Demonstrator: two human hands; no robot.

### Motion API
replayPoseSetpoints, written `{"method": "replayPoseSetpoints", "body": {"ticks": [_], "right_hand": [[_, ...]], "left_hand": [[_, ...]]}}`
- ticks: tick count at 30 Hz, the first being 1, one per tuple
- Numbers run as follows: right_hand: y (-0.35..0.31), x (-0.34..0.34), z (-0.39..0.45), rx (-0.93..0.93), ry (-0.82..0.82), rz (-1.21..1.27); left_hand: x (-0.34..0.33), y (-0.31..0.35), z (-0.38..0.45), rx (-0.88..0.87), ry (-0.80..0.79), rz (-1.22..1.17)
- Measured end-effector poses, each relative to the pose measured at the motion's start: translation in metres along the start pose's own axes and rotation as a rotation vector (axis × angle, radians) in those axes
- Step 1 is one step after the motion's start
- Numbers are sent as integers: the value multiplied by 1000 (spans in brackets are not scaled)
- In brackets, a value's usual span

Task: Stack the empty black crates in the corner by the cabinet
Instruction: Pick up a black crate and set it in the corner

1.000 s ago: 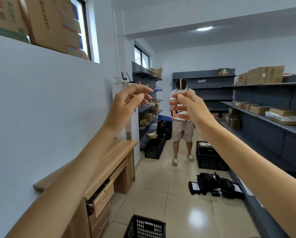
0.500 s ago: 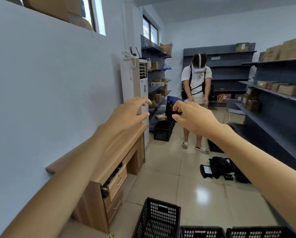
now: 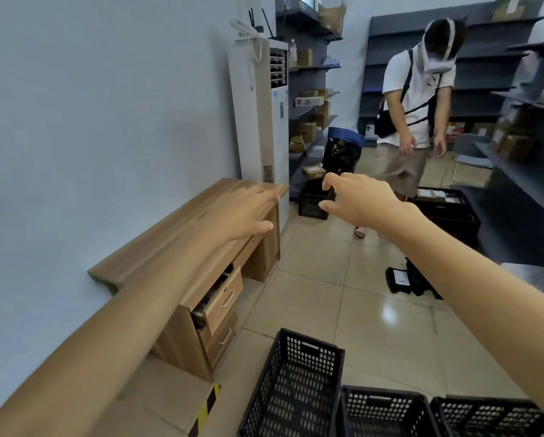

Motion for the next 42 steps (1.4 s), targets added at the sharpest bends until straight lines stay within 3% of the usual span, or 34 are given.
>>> {"method": "replayPoseSetpoints", "body": {"ticks": [7, 23, 31, 42], "right_hand": [[36, -55, 44, -12, -109, 36], [79, -252, 77, -247, -419, -20], [105, -371, 41, -392, -562, 18], [193, -523, -28, -509, -772, 45]], "left_hand": [[-61, -4, 49, -16, -107, -27], [-271, -36, 101, -165, -378, -79], [-396, -10, 100, -211, -554, -88], [-568, 53, 69, -197, -811, -131]]}}
Point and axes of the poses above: each hand's wrist, its own z-axis towards the middle knuckle, its own x-axis out of the back of the hand, y = z × x, the point moved 2 cm from there along z, towards the middle knuckle, and after that the axes turned 15 degrees about z, right-handed, at the moved point
